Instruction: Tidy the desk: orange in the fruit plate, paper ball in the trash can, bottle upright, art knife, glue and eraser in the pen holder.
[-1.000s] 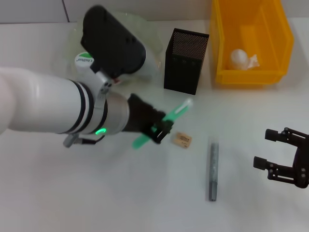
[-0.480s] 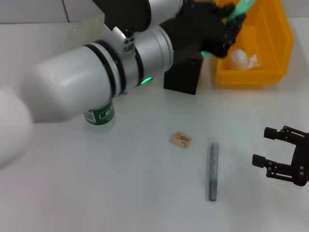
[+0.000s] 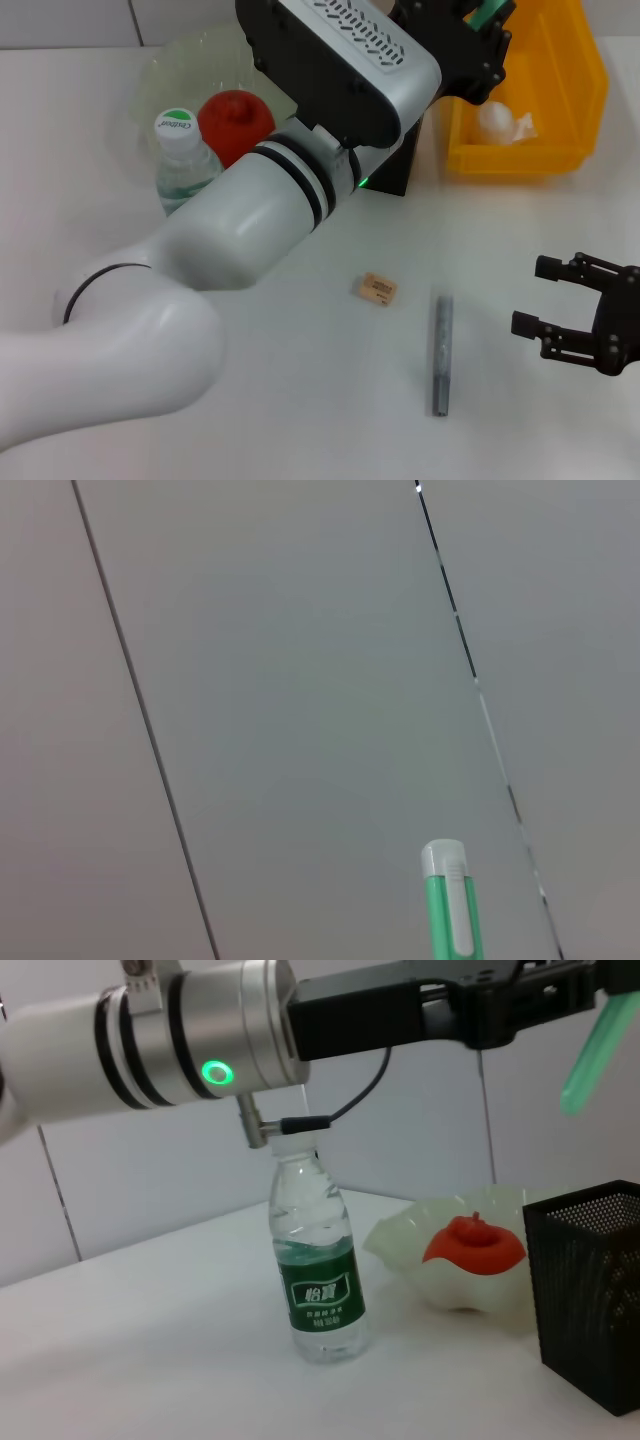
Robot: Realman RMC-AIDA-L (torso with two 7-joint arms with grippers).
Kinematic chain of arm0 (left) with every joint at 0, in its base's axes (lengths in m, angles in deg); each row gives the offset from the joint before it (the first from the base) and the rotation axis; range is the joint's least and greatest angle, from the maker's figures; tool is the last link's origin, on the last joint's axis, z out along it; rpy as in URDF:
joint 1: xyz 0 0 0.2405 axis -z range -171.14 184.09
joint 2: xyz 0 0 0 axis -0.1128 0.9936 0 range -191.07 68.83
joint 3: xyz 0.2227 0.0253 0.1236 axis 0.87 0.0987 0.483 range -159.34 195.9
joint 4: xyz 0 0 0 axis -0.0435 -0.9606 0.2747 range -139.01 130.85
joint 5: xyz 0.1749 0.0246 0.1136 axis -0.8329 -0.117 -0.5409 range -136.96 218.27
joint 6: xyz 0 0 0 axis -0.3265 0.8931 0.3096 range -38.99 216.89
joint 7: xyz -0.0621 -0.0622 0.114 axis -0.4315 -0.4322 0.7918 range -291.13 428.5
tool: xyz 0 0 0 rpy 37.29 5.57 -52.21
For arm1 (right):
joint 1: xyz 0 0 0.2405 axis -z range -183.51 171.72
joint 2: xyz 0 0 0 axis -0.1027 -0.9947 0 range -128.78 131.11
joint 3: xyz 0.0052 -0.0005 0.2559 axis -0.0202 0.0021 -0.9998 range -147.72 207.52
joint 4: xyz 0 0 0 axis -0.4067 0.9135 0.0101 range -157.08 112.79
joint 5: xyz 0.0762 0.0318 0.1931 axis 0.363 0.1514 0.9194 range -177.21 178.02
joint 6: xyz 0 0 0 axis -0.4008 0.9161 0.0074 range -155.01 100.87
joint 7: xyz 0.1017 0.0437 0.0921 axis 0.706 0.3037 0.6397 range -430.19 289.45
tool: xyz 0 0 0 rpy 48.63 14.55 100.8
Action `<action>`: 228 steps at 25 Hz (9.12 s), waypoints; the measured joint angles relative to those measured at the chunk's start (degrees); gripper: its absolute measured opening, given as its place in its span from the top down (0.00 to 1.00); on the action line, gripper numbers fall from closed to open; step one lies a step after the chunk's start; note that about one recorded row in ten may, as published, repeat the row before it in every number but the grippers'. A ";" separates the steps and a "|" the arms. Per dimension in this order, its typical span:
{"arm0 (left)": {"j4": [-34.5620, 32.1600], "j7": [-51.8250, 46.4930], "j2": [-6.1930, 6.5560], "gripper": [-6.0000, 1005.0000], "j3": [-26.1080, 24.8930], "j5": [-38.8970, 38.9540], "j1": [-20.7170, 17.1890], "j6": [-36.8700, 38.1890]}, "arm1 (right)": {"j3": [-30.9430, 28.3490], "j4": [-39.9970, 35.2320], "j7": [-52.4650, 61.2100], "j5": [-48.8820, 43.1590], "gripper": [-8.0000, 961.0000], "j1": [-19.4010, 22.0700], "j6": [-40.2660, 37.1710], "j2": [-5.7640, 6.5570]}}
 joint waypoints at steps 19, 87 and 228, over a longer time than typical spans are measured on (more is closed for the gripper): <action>10.86 -10.79 -0.07 0.76 2.40 -12.73 1.88 -10.94 | -17.05 7.67 2.69 7.88 0.18 -1.01 -3.61 0.58; 13.50 -18.10 0.00 0.72 9.93 -30.07 -4.23 -21.32 | -23.05 23.69 -1.77 9.75 0.64 -15.71 -10.47 -0.04; -39.59 32.71 0.98 0.24 -51.02 18.25 -17.35 76.80 | -8.24 17.94 -0.20 20.99 0.41 -19.03 10.73 -0.26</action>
